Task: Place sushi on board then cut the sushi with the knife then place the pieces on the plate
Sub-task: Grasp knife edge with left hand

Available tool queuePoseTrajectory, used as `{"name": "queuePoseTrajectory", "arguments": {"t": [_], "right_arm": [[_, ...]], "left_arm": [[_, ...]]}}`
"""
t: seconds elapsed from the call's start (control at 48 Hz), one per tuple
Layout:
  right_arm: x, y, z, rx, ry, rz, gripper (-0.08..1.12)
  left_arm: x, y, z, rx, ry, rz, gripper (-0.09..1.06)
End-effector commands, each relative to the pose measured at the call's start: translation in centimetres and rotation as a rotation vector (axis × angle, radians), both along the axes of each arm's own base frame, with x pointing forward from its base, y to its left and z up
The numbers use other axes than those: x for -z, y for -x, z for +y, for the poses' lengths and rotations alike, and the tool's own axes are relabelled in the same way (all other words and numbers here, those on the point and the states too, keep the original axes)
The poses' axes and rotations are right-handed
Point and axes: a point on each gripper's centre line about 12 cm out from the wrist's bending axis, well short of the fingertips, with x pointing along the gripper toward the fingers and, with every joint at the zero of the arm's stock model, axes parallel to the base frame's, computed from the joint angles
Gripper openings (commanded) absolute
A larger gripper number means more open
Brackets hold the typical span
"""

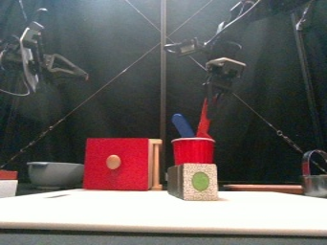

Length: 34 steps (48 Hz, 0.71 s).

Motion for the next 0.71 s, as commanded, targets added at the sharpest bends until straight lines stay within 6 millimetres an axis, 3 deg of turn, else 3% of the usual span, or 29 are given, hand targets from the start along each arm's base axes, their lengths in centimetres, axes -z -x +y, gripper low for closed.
{"name": "queuePoseTrajectory", "arguments": {"t": [0.021, 0.208, 0.312, 0.583, 0.708], "right_arm": [[-4.0, 2.7, -0.7, 0.042, 0.014, -0.137, 0.51], [-6.7, 6.5, -0.4, 0.088, -0.024, -0.363, 0.51], [-6.0, 6.9, 0.8, 0.059, -0.103, -0.487, 0.51], [-2.4, 4.9, 3.8, -0.072, -0.323, -0.727, 0.51], [-2.4, 4.3, 4.8, -0.147, -0.342, -0.823, 0.51]], "left_arm": [[-0.7, -0.2, 0.2, -0.006, -0.009, -0.021, 0.11], [-1.3, -0.6, 0.0, 0.011, -0.037, -0.024, 0.13], [-1.4, -1.7, -0.2, 0.043, -0.080, 0.007, 0.24], [-0.5, -5.2, -1.9, 0.158, -0.132, 0.063, 0.73], [0.2, -6.4, -2.8, 0.197, -0.133, 0.051, 0.95]]}}
